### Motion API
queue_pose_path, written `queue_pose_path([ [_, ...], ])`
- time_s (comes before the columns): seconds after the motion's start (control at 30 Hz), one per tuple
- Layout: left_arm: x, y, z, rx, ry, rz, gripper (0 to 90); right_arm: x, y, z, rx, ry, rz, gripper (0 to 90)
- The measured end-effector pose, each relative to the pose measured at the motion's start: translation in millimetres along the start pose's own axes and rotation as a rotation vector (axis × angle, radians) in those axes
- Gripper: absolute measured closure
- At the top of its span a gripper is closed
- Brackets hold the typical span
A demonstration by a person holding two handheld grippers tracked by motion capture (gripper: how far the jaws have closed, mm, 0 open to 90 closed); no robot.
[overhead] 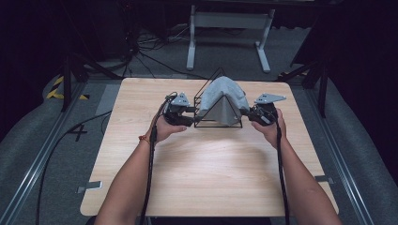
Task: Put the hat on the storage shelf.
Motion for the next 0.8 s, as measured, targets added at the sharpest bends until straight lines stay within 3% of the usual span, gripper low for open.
queue_pose_path([
  [0.1,-1.8,-9.0,-3.4,-0.037,0.004,0.012,55.1,1.5,-1.1,-0.7,-0.003,-0.005,0.000,81.5],
  [0.2,1.1,-11.4,-8.2,-0.028,-0.054,0.000,77.8,3.1,-1.8,-1.9,-0.002,-0.010,0.004,81.0],
  [0.27,4.6,-9.1,-10.4,-0.005,-0.078,0.008,86.0,3.3,-2.1,-2.5,-0.001,-0.015,0.004,81.0],
  [0.43,12.8,6.1,-17.1,0.067,-0.111,0.017,87.6,4.0,-0.5,-5.6,0.009,-0.011,0.001,82.7],
  [0.53,15.2,15.3,-23.1,0.121,-0.137,-0.009,87.7,5.6,-0.1,-7.8,0.013,-0.013,0.007,83.5],
  [0.57,15.1,17.7,-24.8,0.135,-0.141,0.002,87.7,6.6,0.2,-8.5,0.018,-0.013,0.008,83.9],
  [0.73,13.3,20.2,-31.2,0.165,-0.162,-0.023,87.6,9.8,2.5,-15.1,0.042,-0.003,0.026,84.8],
  [0.8,15.8,18.8,-30.4,0.157,-0.191,-0.017,87.4,7.7,2.5,-14.9,0.039,-0.008,0.016,84.4],
])
Point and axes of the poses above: each handheld gripper's, and its own axes: z roughly backward along the jaws, y roughly out of its underside, x roughly to its left, the point moved 8 cm from there along -z, roughly forward along the jaws, and after that the axes turned 2 degrees about -z, right-handed, at the moved point
